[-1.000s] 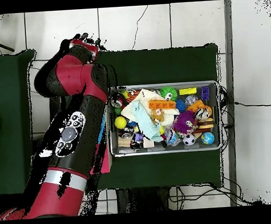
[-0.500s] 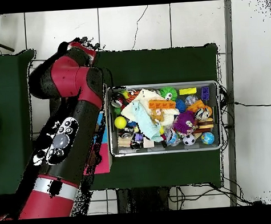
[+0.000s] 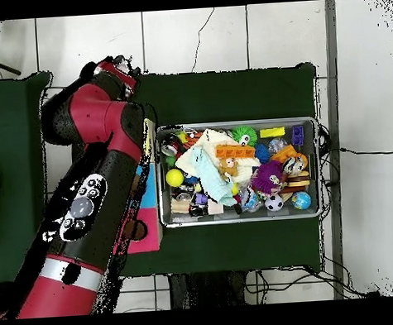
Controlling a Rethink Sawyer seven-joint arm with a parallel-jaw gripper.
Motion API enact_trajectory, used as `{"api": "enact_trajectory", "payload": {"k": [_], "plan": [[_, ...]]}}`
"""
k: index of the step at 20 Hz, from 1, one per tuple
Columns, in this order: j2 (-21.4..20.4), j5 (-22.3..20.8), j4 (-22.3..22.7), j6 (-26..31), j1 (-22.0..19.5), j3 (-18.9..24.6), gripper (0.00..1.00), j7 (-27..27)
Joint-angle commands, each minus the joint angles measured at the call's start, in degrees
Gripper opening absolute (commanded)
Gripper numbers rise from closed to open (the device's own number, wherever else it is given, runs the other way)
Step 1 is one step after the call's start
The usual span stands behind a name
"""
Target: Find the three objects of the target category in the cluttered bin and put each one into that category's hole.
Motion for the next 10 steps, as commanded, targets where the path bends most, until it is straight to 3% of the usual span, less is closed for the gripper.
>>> {"api": "enact_trajectory", "payload": {"k": [1, 6, 10], "plan": [[4.41, 3.36, 6.84, 4.37, -0.45, 2.02, 1.00, 18.16], [5.41, 4.08, 7.03, 2.92, -0.09, 1.10, 1.00, 18.97], [7.46, 6.22, 5.80, 2.03, 0.11, -2.08, 1.00, 21.13]]}}
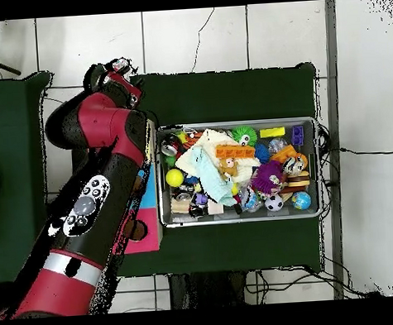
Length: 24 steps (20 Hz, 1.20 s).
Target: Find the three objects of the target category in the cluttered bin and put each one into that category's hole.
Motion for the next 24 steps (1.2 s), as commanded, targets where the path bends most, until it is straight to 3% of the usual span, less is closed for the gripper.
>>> {"api": "enact_trajectory", "payload": {"k": [1, 4, 8, 18, 24], "plan": [[4.37, 4.18, 4.25, 1.38, -0.62, -0.86, 1.00, 18.96], [5.92, 6.05, 3.40, -0.19, -0.35, -3.06, 1.00, 20.24], [5.70, 7.07, 4.28, -1.86, -0.05, -2.88, 1.00, 19.75], [5.97, 9.77, 1.68, 1.65, -0.69, -5.65, 1.00, 19.22], [6.01, 10.59, 2.07, 1.52, -0.42, -5.01, 1.00, 18.15]]}}
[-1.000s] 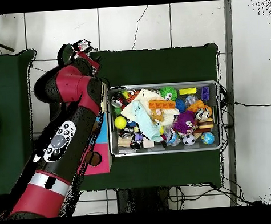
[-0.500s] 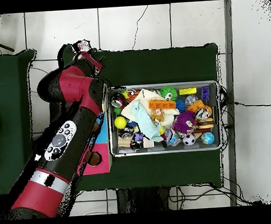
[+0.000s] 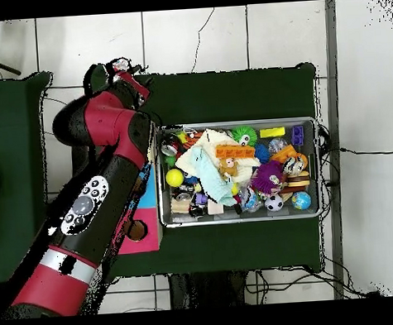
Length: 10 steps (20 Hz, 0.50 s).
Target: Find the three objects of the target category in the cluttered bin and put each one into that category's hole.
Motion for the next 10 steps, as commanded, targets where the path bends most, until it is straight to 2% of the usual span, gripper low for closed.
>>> {"api": "enact_trajectory", "payload": {"k": [1, 3, 10], "plan": [[0.69, 2.57, 2.67, 1.48, -0.68, 3.13, 1.00, 15.91], [-0.19, 2.32, 3.69, 0.72, -0.49, 4.01, 1.00, 15.10], [0.94, 3.51, 2.04, 2.22, -0.77, 1.57, 1.00, 16.69]]}}
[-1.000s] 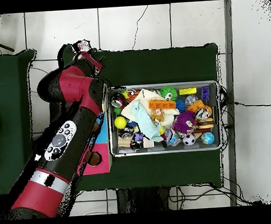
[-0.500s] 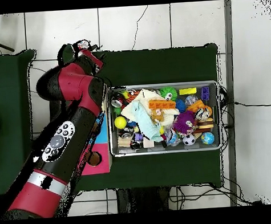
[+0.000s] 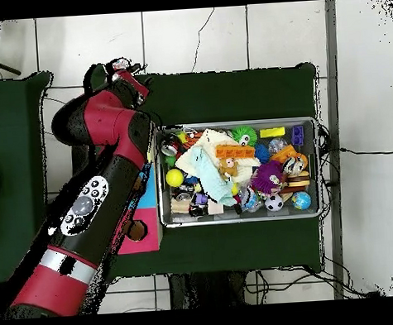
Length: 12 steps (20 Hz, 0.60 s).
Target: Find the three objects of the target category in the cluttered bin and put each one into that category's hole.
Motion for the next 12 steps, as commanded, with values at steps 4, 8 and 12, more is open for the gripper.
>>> {"api": "enact_trajectory", "payload": {"k": [4, 8, 12], "plan": [[0.79, 3.01, 1.90, 2.99, -0.85, 1.12, 1.00, 16.76], [0.69, 3.67, 1.59, 3.98, -1.00, -0.19, 1.00, 17.46], [-0.47, 3.95, 0.76, 7.24, -1.58, -1.02, 1.00, 17.68]]}}
